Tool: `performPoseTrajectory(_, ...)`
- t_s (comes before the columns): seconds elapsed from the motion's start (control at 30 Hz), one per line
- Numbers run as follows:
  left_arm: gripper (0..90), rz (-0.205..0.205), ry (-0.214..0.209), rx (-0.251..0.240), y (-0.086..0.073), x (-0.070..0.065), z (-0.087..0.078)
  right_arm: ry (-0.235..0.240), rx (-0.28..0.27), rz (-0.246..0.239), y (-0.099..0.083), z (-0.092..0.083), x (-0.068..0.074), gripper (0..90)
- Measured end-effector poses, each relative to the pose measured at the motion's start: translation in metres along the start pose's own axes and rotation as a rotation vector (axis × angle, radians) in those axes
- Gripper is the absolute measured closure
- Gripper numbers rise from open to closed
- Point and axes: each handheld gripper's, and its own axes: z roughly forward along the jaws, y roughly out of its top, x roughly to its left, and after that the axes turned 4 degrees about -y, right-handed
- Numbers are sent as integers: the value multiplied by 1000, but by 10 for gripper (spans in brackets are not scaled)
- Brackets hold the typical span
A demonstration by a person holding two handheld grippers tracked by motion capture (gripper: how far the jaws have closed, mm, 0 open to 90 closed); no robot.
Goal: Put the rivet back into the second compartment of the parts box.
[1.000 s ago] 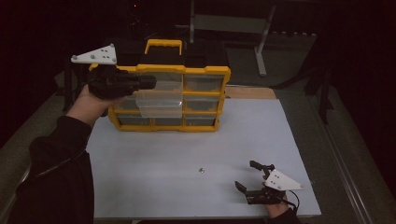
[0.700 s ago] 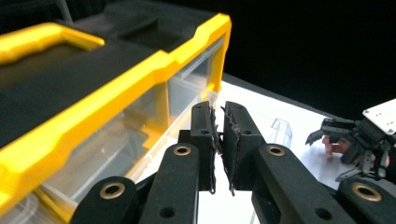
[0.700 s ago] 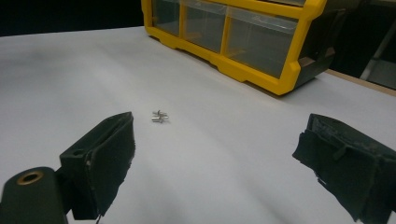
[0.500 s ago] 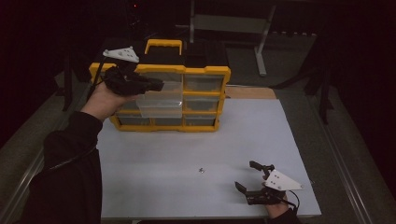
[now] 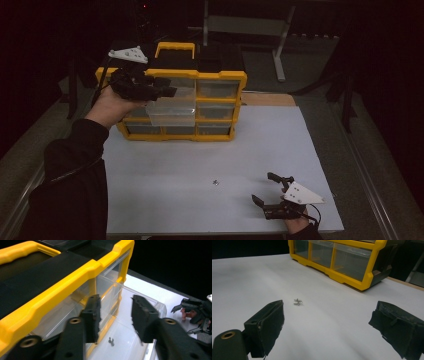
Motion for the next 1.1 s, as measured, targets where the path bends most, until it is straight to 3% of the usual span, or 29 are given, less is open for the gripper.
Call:
performPoseTrajectory(0.07,449,-4,2,0,0,-2,-1,0,-1,-1,0,0,0,95)
performPoseTrajectory(0.17,381,-8,8,-20,0,-6,-3,-1,-1,-1,0,0,0,96)
performPoseTrajectory(0.23,283,-18,10,-30,0,-8,-6,-3,-2,-3,0,0,0,96)
performPoseTrajectory(0.3,113,-24,16,-27,-1,-12,-7,-4,-2,-2,0,-1,0,96)
performPoseTrajectory(0.33,113,-26,18,-27,-2,-14,-8,-4,-2,-2,0,-1,0,96)
performPoseTrajectory(0.43,0,-27,17,-26,-6,-21,-10,-5,-3,-2,1,-1,0,96)
performPoseTrajectory(0.73,0,-10,32,-42,-24,-43,-18,-6,-5,-4,1,-1,0,96)
performPoseTrajectory(0.97,0,23,9,-71,-36,-63,-23,-6,-4,-2,1,-1,0,96)
performPoseTrajectory(1.0,0,33,-8,-81,-40,-70,-22,-6,-5,-4,1,-1,1,96)
performPoseTrajectory(1.1,0,40,-30,-84,-43,-77,-20,-6,-5,-5,2,-1,1,96)
